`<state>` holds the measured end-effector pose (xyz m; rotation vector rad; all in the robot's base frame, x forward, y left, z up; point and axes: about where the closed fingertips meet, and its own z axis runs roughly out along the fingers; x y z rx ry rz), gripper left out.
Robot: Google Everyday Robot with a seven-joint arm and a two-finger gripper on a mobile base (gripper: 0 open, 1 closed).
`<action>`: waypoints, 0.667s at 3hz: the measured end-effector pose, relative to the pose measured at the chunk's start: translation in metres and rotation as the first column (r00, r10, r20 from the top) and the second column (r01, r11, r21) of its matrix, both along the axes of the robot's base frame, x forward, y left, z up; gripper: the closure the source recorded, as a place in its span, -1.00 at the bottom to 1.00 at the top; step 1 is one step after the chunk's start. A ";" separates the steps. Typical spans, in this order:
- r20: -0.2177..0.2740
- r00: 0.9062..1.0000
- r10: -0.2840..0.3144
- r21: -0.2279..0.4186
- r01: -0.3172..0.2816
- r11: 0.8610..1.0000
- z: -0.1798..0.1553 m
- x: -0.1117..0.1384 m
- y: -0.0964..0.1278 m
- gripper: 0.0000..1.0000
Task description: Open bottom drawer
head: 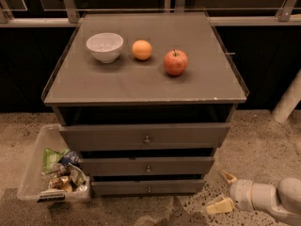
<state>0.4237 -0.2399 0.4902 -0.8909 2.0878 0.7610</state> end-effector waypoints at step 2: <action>0.018 0.999 -0.027 -0.032 0.027 0.999 -0.006 -0.005 0.005 -1.00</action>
Offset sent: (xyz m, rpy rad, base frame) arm -0.0172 0.0108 -0.0103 -0.1102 -0.0622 -0.0888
